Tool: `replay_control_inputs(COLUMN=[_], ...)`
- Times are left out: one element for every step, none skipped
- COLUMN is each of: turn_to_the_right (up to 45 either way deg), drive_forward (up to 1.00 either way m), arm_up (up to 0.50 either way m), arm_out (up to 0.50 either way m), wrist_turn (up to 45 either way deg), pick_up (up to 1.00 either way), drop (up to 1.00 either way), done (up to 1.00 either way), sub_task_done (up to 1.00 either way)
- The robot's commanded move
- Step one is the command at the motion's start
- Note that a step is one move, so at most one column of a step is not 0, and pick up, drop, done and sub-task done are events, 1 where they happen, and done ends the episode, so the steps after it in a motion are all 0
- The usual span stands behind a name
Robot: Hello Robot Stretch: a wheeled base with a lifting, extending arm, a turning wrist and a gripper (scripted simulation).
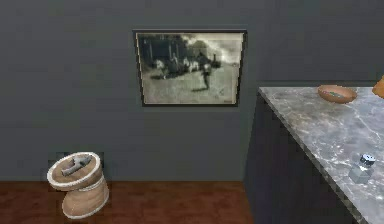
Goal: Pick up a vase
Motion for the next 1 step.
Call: replay_control_inputs(turn_to_the_right=[0.0], drive_forward=[0.0], arm_up=[0.1], arm_out=[0.0], wrist_turn=[0.0], pick_up=[0.0], drop=[0.0], done=[0.0], sub_task_done=[0.0])
